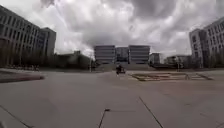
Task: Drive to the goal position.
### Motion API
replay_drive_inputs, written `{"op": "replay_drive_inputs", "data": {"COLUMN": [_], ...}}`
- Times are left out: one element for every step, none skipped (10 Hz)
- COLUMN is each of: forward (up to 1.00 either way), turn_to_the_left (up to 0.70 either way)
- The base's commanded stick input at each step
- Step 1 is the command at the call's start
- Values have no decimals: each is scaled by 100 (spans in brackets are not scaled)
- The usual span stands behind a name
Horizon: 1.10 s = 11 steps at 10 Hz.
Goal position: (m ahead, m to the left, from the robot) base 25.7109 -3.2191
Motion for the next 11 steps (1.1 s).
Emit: {"op": "replay_drive_inputs", "data": {"forward": [85, 85, 85, 85, 85, 85, 85, 85, 85, 85, 85], "turn_to_the_left": [-4, -4, -4, -4, -4, -4, -4, -4, -4, -3, -1]}}
